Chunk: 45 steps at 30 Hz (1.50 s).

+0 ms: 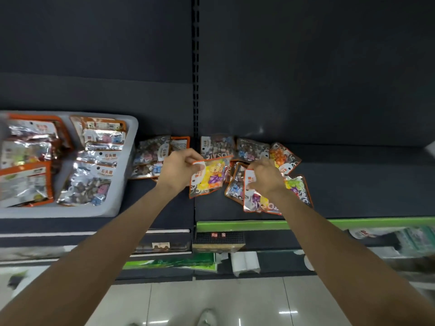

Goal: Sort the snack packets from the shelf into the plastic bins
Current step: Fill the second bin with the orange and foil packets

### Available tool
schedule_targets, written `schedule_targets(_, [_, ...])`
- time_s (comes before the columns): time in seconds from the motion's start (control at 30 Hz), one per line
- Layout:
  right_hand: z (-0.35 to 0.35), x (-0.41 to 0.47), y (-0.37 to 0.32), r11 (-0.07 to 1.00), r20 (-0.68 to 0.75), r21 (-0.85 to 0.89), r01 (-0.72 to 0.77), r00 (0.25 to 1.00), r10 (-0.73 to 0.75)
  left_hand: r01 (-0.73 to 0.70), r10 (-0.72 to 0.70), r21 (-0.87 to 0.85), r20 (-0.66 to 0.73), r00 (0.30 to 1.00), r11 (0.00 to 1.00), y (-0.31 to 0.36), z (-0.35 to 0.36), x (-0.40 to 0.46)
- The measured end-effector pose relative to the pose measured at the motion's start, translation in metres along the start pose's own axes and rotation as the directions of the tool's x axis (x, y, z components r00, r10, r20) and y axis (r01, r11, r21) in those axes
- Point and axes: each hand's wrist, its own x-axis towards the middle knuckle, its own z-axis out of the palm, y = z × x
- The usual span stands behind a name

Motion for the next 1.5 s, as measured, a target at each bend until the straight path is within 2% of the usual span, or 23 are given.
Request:
schedule_targets(0.07, [-0.005,-0.002,-0.002,0.999,0.012,0.051,-0.005,1.000,0.004,-0.062,0.062,-0.020,0.008,0.998,0.998,0.007,-0.003,-0.007])
schedule_targets(0.17, [-0.023,-0.009,-0.010,0.976,-0.011,0.214,0.048,0.999,-0.047,-0.136,0.135,-0.019,-0.040,0.990,0.991,0.015,-0.014,-0.014])
schedule_targets(0.27, [-0.044,-0.017,-0.024,0.925,-0.146,0.355,0.134,0.985,-0.087,-0.169,0.164,-0.038,-0.111,0.980,0.985,0.018,-0.035,-0.017])
schedule_targets(0.37, [-0.060,-0.024,-0.048,0.846,-0.317,0.485,0.221,0.946,-0.065,-0.194,0.181,-0.059,-0.185,0.966,0.979,0.020,-0.067,-0.023])
schedule_targets(0.43, [-0.068,-0.028,-0.075,0.790,-0.378,0.553,0.265,0.925,-0.046,-0.208,0.190,-0.055,-0.232,0.954,0.977,0.018,-0.095,-0.028])
schedule_targets(0.7, [-0.084,-0.033,-0.224,0.647,-0.467,0.645,0.406,0.880,-0.086,-0.221,0.205,0.005,-0.390,0.898,0.975,-0.031,-0.223,-0.052])
schedule_targets(0.87, [-0.074,-0.035,-0.323,0.685,-0.522,0.580,0.441,0.847,-0.102,-0.188,0.196,0.059,-0.398,0.896,0.980,-0.097,-0.309,-0.058])
schedule_targets(0.97, [-0.071,-0.037,-0.369,0.709,-0.555,0.573,0.412,0.831,-0.035,-0.178,0.207,0.115,-0.346,0.915,0.977,-0.127,-0.352,-0.052])
schedule_targets(1.1, [-0.063,-0.038,-0.418,0.750,-0.536,0.554,0.362,0.844,-0.011,-0.172,0.210,0.204,-0.185,0.960,0.964,-0.161,-0.378,-0.038])
schedule_targets(1.2, [-0.048,-0.041,-0.443,0.775,-0.501,0.541,0.327,0.865,-0.015,-0.214,0.219,0.252,0.007,0.976,0.944,-0.185,-0.381,-0.028])
schedule_targets(1.33, [-0.034,-0.046,-0.450,0.811,-0.508,0.517,0.275,0.861,0.032,-0.258,0.162,0.372,0.269,0.949,0.892,-0.210,-0.375,-0.012])
schedule_targets(1.4, [-0.031,-0.048,-0.448,0.787,-0.498,0.561,0.257,0.864,0.073,-0.226,0.091,0.422,0.316,0.944,0.878,-0.220,-0.367,-0.007])
schedule_targets(1.5, [-0.027,-0.046,-0.448,0.744,-0.471,0.613,0.266,0.879,0.074,-0.141,0.008,0.429,0.297,0.955,0.892,-0.236,-0.361,-0.009])
